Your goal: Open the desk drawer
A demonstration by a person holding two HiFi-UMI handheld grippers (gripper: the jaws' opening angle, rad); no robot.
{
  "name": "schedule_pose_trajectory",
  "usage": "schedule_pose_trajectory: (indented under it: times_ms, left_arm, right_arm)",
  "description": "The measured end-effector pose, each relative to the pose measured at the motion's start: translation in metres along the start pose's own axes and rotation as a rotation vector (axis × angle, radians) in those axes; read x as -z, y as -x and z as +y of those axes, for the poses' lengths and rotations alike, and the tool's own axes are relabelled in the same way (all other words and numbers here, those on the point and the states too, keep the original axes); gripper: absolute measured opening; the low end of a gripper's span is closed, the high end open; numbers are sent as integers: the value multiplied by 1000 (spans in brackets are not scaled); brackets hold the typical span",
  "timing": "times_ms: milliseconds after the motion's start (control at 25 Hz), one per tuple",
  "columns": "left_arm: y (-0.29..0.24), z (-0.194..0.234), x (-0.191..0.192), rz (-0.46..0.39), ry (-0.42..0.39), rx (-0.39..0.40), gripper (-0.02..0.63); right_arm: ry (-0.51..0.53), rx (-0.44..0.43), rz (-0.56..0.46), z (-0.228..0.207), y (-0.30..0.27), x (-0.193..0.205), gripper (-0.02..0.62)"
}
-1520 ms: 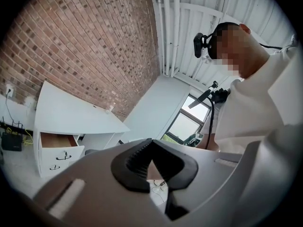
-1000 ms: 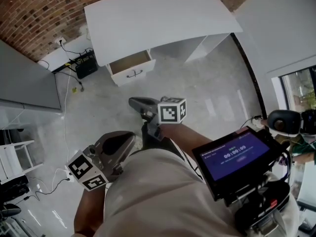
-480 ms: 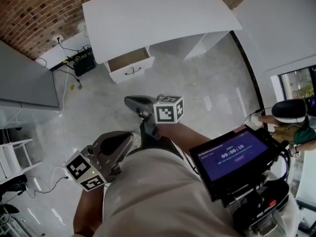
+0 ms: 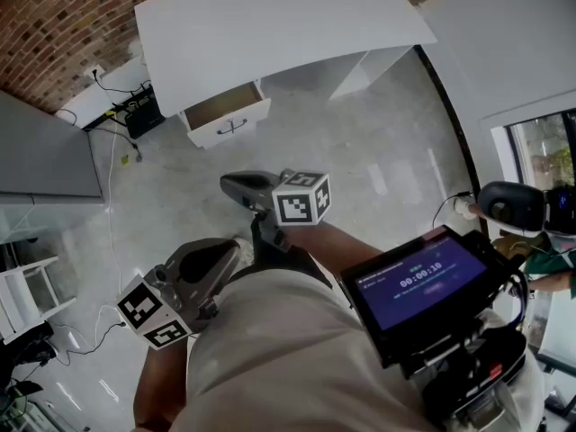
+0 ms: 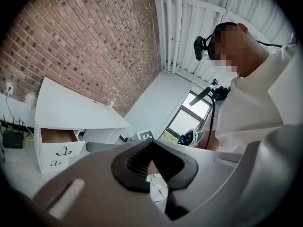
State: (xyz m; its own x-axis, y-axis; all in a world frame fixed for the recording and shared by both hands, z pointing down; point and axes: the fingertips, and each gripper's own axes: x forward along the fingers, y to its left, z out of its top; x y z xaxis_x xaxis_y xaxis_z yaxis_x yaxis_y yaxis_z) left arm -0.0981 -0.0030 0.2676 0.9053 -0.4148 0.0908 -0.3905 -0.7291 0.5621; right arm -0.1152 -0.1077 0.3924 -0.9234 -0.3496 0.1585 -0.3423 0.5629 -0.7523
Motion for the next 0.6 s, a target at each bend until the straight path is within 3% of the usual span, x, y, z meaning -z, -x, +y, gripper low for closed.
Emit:
schedule_pose_trajectory:
  times_ms: [600]
  left_arm:
    - [-6, 0, -2, 36, 17, 38, 6]
  right_arm:
    - [29, 46, -7, -3, 3, -4, 3]
